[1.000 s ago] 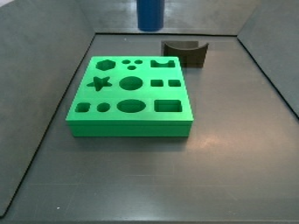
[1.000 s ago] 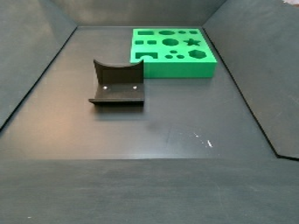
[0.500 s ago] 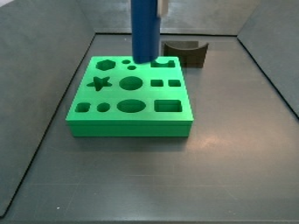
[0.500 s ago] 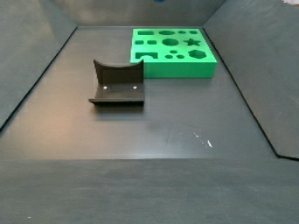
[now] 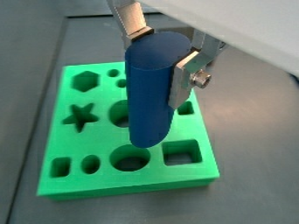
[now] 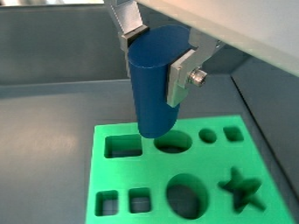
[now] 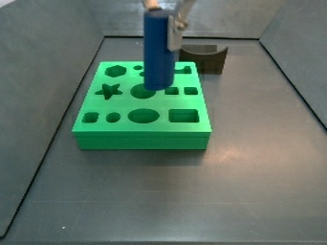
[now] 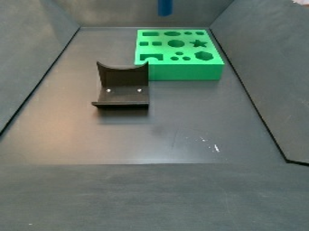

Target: Insert the oval object.

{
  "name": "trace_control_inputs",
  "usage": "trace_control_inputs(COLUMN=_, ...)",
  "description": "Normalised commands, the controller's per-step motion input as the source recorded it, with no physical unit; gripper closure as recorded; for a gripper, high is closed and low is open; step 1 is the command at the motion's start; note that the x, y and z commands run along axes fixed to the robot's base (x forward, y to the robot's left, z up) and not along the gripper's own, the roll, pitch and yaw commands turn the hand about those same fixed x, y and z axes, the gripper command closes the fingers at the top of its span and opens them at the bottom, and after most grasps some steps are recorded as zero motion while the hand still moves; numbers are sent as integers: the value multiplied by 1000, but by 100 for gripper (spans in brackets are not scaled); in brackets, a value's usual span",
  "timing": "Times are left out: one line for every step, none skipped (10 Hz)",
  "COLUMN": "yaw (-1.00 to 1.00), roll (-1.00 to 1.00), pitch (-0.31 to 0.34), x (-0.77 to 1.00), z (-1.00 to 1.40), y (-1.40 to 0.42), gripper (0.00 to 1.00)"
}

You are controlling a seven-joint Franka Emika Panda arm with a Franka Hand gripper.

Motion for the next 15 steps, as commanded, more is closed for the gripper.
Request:
trace_control_inputs(yaw=-749, roll=0, pitch=0, x=400, z=-377, y=0, gripper=100)
trace_control_inputs(yaw=-923, roll=19, pitch=0, x=149, z=-254, y=14, gripper=100)
trace_control_inputs(yaw=-1000, roll=94, pitch=0, x=-29, z=-86, y=0, gripper=100)
trace_control_inputs(yaw=-800, roll=111, pitch=0, x=-246, z=-206, y=-89, gripper=100)
trace_control_inputs(yaw=-740, roll=99, pitch=0, x=-240, z=-257, y=-143, gripper=100)
trace_control_inputs(yaw=-769, roll=89, pitch=-33, x=-157, z=-354, y=-129, gripper=100)
trace_control_inputs(yaw=-774, roll=76, pitch=-74, x=-143, z=-437, y=-111, gripper=100)
trace_control_inputs(yaw=-674, roll=13, pitch=-106, x=-366, z=-563, y=-54, gripper=100)
trace_control_inputs(yaw=-674, roll=0, pitch=-91, x=-389, z=-546, y=-63, gripper=100)
trace_control_inputs(yaw=-723, roll=0, pitch=-47, x=-329, z=-326, y=-109, gripper=100)
trace_control_inputs(yaw=-683, roll=0, pitch=-36, x=-371, z=-149, y=-129, gripper=100)
trace_control_inputs(yaw=-489, roll=0, pitch=-64, x=-363, z=-54, y=-137, gripper=100)
trace_control_inputs(yaw=-397, roll=0, pitch=-80, x=-269, z=-74, y=-37, gripper=100)
trace_control_inputs(yaw=-351, roll=20, pitch=-49, x=-129, z=-146, y=0, gripper=100)
trace_control_inputs(yaw=-137, roll=63, pitch=0, x=0, z=-266, y=17, gripper=100)
